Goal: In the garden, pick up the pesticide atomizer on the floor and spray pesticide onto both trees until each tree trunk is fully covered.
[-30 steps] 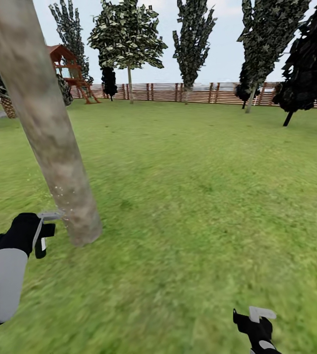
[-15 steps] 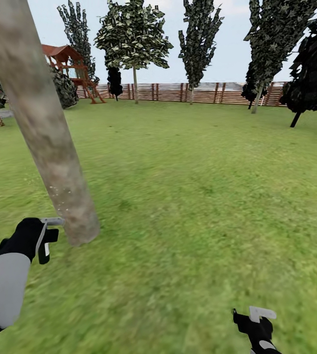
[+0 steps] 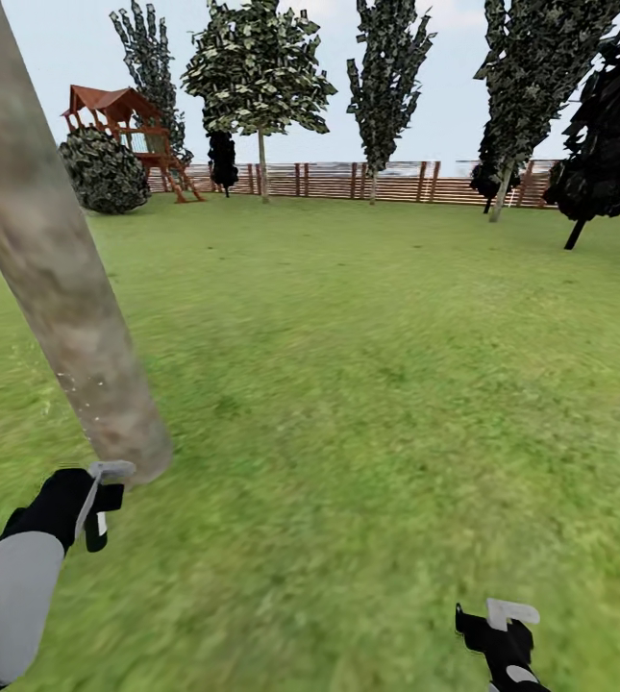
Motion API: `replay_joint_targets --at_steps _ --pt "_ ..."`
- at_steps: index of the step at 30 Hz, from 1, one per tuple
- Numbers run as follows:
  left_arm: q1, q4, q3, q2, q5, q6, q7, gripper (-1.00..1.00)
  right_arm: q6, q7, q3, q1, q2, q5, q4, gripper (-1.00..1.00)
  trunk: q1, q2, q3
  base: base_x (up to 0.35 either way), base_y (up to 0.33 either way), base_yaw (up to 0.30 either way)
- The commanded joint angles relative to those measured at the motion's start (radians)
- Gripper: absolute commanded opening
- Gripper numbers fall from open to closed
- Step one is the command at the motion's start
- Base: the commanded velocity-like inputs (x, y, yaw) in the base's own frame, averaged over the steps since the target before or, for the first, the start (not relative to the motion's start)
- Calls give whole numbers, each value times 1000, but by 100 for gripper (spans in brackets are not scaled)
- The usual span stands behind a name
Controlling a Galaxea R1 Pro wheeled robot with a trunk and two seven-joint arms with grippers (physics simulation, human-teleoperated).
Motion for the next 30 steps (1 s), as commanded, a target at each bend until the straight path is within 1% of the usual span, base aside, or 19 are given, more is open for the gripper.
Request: replay_joint_targets --at_steps 1,2,3,4,5,8,10,18,27,30 --pt "11 7 25 -1 -11 -15 -10 -100 -3 -4 -6 -1 1 11 1 100 0 0 -1 235 -191 0" --pt "31 13 51 -1 -10 -42 -10 -100 -3 -4 -6 -1 2 11 1 100 0 0 -1 248 -182 0" --pt "38 14 61 -1 -10 -60 -10 -100 -3 -4 -6 -1 2 11 1 100 0 0 -1 255 -177 14" --pt "46 16 74 0 -12 -94 -10 -100 -3 -4 -6 -1 3 11 1 100 0 0 -1 263 -173 130" --pt "50 16 80 4 -13 -107 -10 -100 -3 -4 -6 -1 3 11 1 100 0 0 -1 266 -171 202" --pt "59 16 108 17 -13 -119 -9 -100 -3 -4 -6 -1 3 11 1 100 0 0 -1 268 -170 255" --pt "69 15 120 19 -13 -122 -9 -100 -3 -4 -6 -1 3 11 1 100 0 0 -1 268 -170 274" --pt "73 14 126 11 -11 -124 -9 -100 -3 -4 -6 -1 3 11 1 100 0 0 -1 255 -178 264" --pt "73 7 127 8 -10 -124 -9 -100 -3 -4 -6 -1 2 11 1 100 0 0 -1 65 -261 23" --pt "73 7 129 10 -11 -124 -9 -100 -3 -4 -6 -1 2 11 1 100 0 0 -1 249 -134 0"
